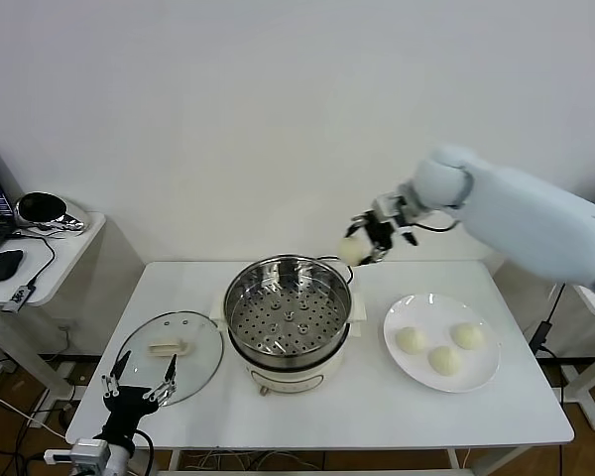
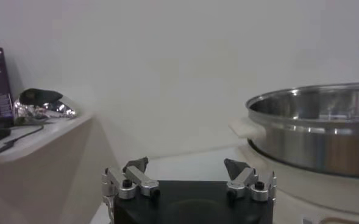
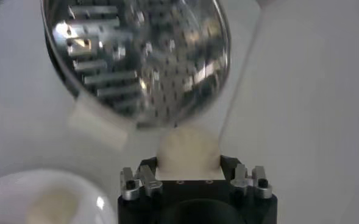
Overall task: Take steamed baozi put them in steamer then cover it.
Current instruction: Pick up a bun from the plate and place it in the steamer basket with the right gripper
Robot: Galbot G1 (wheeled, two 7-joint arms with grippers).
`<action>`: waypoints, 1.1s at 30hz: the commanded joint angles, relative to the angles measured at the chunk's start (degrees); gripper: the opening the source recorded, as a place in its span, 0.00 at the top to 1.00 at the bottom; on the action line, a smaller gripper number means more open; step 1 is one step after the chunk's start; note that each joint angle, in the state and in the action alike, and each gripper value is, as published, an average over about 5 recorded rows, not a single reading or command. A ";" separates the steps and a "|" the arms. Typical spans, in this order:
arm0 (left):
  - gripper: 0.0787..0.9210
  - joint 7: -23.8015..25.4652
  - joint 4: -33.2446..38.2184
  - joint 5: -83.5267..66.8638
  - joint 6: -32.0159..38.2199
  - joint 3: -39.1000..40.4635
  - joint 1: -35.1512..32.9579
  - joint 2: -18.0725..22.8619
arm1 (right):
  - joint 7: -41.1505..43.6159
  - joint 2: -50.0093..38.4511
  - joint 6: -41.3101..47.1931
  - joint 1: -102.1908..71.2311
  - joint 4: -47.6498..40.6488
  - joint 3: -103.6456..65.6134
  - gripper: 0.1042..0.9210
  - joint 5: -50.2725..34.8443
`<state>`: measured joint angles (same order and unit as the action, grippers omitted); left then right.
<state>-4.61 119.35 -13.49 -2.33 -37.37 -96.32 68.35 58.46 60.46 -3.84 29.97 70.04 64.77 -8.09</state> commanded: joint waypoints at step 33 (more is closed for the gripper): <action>0.12 -0.05 0.64 -0.38 0.28 -0.85 0.47 0.90 | -6.27 21.99 -29.66 -6.72 -21.09 5.01 0.19 28.83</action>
<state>-4.64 119.92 -13.84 -2.03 -38.14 -95.83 69.19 52.89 81.36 -30.97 23.95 50.67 69.88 17.63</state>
